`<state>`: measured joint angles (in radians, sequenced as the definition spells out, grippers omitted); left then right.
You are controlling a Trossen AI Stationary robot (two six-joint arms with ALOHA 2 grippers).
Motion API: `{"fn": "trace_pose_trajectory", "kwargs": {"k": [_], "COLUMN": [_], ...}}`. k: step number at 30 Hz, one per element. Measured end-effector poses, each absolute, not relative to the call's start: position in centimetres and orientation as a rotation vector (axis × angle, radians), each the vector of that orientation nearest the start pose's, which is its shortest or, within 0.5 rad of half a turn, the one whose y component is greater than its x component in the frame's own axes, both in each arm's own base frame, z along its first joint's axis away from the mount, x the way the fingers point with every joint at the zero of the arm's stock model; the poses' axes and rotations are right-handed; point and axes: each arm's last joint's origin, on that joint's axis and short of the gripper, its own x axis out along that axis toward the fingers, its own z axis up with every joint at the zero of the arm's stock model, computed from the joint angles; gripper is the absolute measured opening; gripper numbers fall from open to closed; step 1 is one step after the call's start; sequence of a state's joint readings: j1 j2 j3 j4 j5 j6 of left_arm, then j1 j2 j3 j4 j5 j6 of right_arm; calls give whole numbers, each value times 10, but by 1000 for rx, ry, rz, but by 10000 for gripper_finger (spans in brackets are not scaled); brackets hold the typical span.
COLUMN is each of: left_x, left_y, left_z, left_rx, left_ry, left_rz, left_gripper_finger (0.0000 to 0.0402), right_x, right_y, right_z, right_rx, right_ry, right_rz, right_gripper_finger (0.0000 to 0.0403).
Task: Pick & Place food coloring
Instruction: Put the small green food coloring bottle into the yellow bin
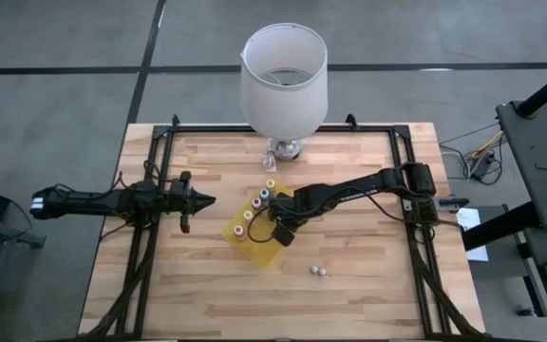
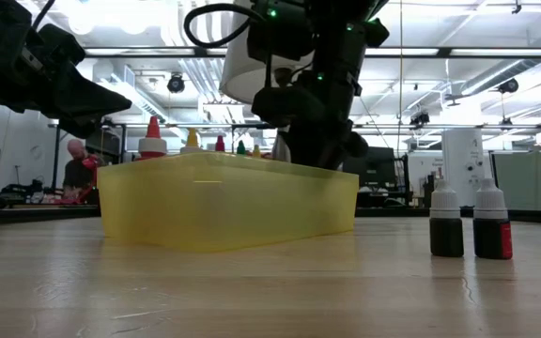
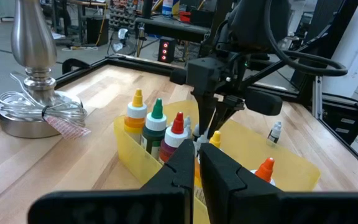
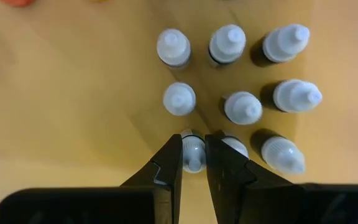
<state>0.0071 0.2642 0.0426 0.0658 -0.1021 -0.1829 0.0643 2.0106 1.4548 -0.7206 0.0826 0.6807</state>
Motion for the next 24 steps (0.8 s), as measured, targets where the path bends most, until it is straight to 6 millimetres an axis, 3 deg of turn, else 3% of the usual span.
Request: {"fn": "trace_pose_trajectory", "kwargs": {"k": [13,24], "left_x": [113,113], "left_y": [4,4], "left_z": [162,162], "left_rx": [-175,-175], "left_ry": [145,146], "left_rz": [123,123], "left_gripper_finger": [0,0], "right_x": [402,401], "right_y": [21,21], "right_z": [172,172], "right_rx": [501,503], "right_ry": [1189,1192], "right_rz": [-442,-441], "right_gripper_finger": [51,93]}}
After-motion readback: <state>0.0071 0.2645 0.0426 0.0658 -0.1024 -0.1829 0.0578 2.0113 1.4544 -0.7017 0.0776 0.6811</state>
